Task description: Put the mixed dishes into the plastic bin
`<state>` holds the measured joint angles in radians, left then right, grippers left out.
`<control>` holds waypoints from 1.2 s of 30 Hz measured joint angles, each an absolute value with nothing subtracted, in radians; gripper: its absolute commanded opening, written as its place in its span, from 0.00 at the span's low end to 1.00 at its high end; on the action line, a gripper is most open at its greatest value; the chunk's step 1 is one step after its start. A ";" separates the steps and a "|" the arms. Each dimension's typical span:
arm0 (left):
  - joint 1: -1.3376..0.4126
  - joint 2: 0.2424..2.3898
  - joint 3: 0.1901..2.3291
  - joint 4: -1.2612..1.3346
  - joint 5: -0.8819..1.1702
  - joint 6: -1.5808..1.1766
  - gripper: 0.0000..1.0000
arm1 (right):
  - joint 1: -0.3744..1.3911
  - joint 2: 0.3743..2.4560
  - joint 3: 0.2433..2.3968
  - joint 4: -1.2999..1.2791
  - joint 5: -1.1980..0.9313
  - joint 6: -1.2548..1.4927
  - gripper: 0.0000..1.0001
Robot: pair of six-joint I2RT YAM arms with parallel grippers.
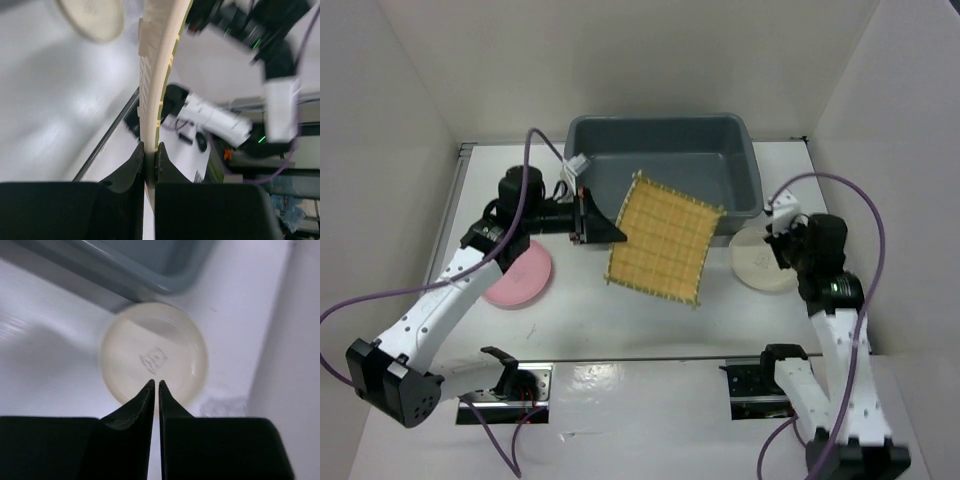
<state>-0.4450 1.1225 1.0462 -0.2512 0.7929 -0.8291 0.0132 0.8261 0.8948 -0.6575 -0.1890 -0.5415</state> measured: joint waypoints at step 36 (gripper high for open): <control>-0.367 3.001 3.068 -0.553 0.688 -1.219 0.00 | -0.084 0.250 0.628 -0.553 -0.044 -0.492 0.87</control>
